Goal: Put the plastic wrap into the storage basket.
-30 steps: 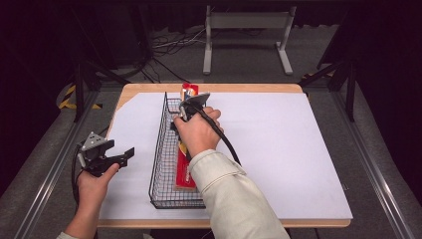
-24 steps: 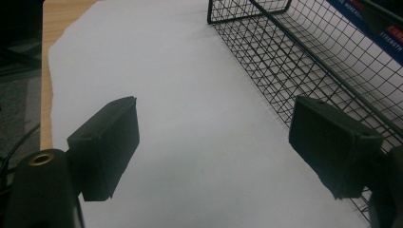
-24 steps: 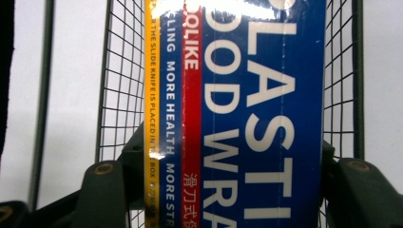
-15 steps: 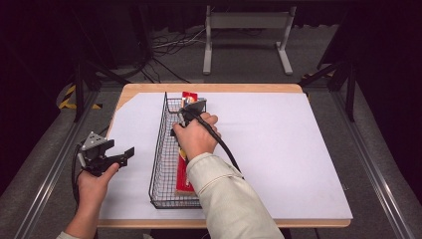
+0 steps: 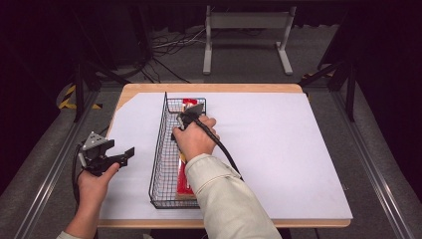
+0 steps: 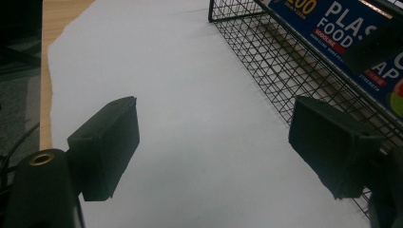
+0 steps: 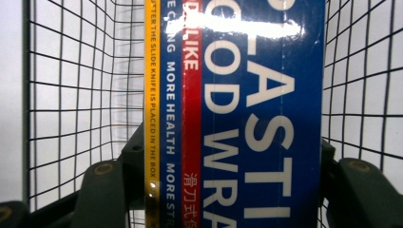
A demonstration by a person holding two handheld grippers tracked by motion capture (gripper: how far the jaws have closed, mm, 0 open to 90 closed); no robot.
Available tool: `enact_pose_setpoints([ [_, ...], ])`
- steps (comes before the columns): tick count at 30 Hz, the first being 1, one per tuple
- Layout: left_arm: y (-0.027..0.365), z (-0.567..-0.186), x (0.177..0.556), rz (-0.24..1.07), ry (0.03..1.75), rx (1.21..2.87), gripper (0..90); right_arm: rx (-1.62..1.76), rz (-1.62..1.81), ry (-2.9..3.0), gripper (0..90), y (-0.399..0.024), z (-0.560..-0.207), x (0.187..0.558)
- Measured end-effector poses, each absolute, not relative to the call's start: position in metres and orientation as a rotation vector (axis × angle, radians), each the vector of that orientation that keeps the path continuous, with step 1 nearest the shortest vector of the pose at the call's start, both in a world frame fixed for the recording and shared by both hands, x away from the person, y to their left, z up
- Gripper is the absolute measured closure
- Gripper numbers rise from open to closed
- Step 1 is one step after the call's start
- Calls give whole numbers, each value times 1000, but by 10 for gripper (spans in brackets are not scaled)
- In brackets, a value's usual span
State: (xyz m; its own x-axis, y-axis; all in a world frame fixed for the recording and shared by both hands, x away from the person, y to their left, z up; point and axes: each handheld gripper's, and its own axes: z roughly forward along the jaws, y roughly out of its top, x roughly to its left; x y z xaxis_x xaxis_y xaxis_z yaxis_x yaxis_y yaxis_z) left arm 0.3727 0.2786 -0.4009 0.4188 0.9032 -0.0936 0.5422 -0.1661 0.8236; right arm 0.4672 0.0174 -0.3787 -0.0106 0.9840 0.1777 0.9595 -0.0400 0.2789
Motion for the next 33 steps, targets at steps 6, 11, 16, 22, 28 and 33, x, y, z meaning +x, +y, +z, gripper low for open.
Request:
enact_pose_setpoints([
  [6,280,-401,373,542,1242,1844,179,2161,482,2120,396,20,-383,468],
  [11,279,-402,373,539,1242,1839,179,2154,462,2125,396,22,-386,468],
  [16,280,-402,373,540,1242,1845,179,2154,454,2134,395,26,-388,467],
  [22,279,-403,373,539,1243,1845,179,2165,426,2137,394,27,-392,468],
  [28,279,-404,374,532,1243,1847,179,2160,419,2122,386,27,-393,468],
  [33,279,-404,374,533,1243,1848,179,2158,397,2129,386,28,-396,467],
])
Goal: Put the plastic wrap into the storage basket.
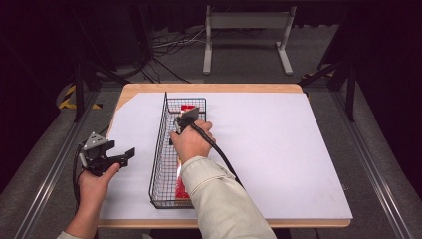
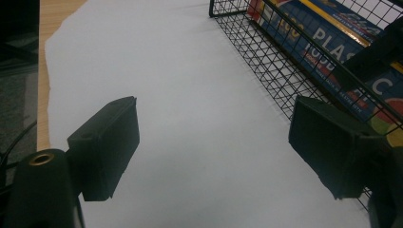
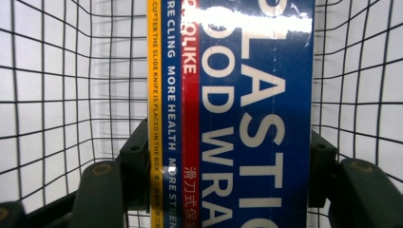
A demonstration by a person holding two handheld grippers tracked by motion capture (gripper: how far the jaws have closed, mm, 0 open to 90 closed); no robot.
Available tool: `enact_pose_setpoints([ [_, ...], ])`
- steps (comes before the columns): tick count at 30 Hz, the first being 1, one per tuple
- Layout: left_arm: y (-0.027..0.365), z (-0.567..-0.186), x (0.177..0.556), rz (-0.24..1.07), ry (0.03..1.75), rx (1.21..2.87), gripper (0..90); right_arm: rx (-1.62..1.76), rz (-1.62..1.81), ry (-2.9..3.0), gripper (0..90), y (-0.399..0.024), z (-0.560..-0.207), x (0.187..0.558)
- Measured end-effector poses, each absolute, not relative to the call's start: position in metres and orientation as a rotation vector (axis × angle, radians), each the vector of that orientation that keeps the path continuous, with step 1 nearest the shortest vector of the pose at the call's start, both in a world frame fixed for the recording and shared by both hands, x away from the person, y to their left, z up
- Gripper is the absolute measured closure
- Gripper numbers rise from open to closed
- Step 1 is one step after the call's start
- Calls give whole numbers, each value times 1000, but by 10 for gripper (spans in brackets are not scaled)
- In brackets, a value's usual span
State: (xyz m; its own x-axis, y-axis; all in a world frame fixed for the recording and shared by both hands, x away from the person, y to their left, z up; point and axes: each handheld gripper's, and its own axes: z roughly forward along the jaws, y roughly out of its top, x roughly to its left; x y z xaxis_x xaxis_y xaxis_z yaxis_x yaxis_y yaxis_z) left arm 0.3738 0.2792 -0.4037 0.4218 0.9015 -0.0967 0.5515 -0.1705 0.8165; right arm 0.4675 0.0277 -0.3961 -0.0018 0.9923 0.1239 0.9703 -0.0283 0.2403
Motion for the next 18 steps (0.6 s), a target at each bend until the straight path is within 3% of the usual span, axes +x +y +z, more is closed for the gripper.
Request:
enact_pose_setpoints([
  [13,279,-404,374,531,1244,1857,179,2150,403,2130,362,28,-392,467],
  [18,277,-404,374,531,1244,1848,179,2148,438,2130,311,28,-384,466],
])
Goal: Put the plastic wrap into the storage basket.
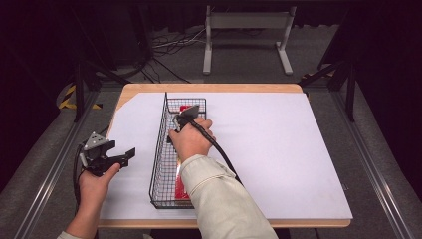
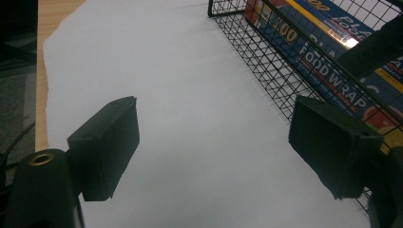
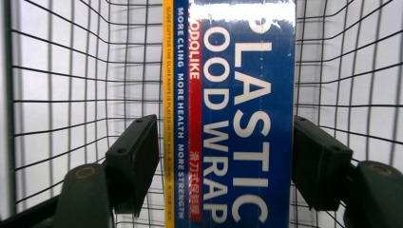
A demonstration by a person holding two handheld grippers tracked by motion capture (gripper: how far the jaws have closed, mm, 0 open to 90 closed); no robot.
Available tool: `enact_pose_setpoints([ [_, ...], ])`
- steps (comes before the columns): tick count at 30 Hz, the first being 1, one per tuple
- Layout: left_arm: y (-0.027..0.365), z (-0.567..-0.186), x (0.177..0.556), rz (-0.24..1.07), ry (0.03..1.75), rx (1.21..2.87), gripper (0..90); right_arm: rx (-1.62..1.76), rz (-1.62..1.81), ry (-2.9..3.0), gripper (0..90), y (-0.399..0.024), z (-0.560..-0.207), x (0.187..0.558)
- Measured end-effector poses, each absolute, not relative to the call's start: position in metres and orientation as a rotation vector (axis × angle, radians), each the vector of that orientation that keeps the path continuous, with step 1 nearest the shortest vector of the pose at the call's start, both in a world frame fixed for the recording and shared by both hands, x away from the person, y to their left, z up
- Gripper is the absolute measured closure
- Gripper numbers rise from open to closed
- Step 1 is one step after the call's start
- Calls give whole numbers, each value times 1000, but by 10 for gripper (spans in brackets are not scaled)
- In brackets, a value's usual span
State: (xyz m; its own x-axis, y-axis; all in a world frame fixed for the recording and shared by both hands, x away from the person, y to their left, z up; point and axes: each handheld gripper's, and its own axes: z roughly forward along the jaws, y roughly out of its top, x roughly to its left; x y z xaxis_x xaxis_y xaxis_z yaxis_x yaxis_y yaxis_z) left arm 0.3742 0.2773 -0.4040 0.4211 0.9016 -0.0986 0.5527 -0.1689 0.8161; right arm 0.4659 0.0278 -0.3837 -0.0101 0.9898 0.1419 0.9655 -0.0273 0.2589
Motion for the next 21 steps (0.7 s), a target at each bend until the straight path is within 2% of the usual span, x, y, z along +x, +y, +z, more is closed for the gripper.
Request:
enact_pose_setpoints([
  [19,274,-403,375,533,1238,1860,179,2048,581,2107,299,18,-328,460],
  [21,274,-403,376,534,1241,1862,179,2013,625,2124,274,14,-324,460],
])
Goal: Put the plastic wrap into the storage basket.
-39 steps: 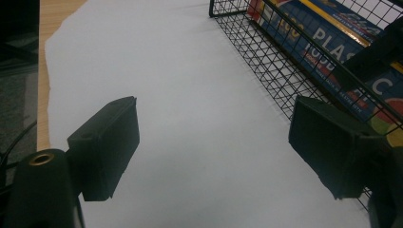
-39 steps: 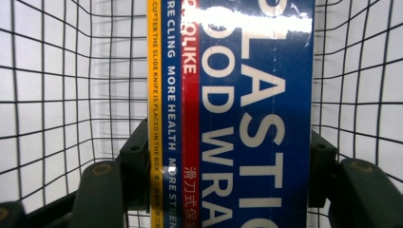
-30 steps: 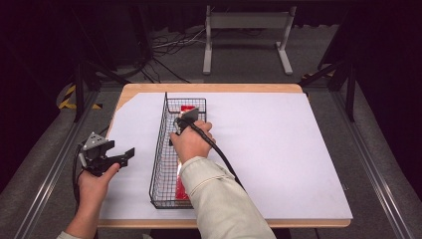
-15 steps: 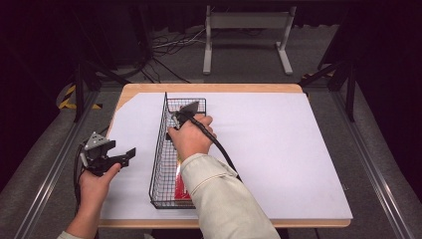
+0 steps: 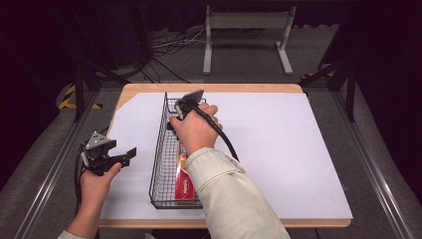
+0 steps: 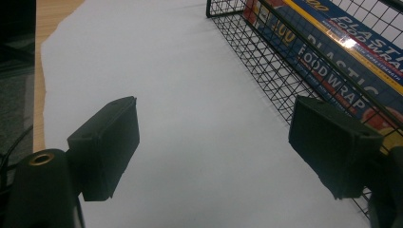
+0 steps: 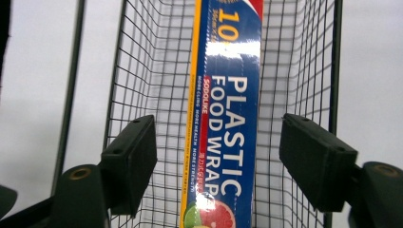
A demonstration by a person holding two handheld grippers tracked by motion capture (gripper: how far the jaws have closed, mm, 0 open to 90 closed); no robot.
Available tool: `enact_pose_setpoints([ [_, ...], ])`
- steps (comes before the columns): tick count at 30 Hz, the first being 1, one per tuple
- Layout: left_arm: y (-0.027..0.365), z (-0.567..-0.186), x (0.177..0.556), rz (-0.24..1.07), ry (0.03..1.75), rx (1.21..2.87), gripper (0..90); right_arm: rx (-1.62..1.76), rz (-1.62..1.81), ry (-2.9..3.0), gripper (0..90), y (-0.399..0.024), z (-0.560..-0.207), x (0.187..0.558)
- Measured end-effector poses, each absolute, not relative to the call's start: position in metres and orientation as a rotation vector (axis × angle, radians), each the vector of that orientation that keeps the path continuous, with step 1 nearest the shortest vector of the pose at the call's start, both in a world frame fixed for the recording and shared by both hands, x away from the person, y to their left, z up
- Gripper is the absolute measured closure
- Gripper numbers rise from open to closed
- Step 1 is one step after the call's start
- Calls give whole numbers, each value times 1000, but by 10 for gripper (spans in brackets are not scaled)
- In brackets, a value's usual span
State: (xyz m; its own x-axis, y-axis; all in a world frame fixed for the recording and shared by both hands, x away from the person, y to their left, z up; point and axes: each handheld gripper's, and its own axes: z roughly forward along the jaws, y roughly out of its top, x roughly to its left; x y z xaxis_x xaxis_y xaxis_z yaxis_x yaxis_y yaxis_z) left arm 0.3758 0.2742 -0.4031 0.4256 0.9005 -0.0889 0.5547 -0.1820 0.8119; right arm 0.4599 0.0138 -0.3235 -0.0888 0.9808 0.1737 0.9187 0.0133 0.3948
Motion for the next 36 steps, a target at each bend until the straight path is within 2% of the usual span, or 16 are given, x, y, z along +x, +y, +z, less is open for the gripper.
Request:
enact_pose_setpoints([
  [14,271,-404,381,526,1229,1870,179,1779,862,2178,239,-14,-307,457],
  [25,265,-404,384,521,1213,1882,178,1551,1038,2205,231,-60,-291,446],
  [36,266,-406,385,515,1209,1885,177,1465,1084,2247,214,-100,-284,434],
])
